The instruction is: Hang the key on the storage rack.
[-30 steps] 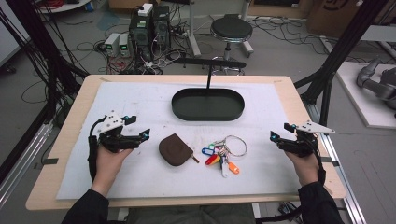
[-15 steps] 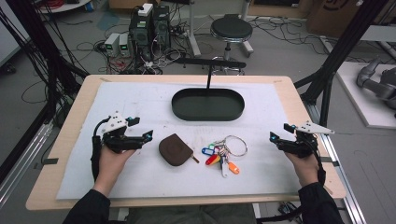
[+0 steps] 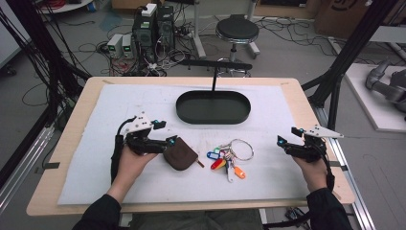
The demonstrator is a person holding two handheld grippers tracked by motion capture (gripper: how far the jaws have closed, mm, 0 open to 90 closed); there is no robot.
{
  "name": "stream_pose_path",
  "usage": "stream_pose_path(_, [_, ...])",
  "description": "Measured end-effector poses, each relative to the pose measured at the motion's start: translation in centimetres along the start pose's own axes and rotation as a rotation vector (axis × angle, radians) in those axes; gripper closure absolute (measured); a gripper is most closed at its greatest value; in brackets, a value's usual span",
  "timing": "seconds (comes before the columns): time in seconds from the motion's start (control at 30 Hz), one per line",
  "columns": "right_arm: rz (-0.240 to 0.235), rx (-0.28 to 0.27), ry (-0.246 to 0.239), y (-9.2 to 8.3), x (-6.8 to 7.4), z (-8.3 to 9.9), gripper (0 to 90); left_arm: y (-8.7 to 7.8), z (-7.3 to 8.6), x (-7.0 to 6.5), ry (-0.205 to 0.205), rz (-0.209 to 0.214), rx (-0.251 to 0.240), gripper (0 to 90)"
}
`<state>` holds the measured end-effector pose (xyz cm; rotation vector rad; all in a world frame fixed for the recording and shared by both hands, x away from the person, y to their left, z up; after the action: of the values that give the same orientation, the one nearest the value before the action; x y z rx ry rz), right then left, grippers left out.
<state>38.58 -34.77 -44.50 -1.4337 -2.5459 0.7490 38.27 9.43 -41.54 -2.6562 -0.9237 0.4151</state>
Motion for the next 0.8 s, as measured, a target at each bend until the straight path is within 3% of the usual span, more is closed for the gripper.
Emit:
stream_pose_path(0.17, [-0.002, 0.001, -0.006, 0.0, 0.1, 0.0, 27.4, 1.2, -1.0, -1.1, 0.002, 0.04, 0.001, 29.3])
stream_pose_path(0.3, [-0.003, -0.002, -0.002, 0.0, 0.1, -0.1, 27.4, 3.1, -2.2, -2.3, -0.002, 0.094, 0.021, 29.3])
stream_pose_path(0.8, [-0.007, -0.006, -0.001, 0.0, 0.0, -0.1, 27.4, 9.5, -3.5, -5.1, 0.019, 0.163, 0.106, 33.3])
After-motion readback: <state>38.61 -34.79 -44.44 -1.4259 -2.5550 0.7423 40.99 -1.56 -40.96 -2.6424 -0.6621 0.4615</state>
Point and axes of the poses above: each handheld gripper's, and its own axes: y roughly forward along the jaws, z roughly out of its underside, x roughly to its left, the point moved 7 cm from there along y, roughly forward along the jaws, and after that the axes turned 8 degrees about -y, right-handed, at the moved point
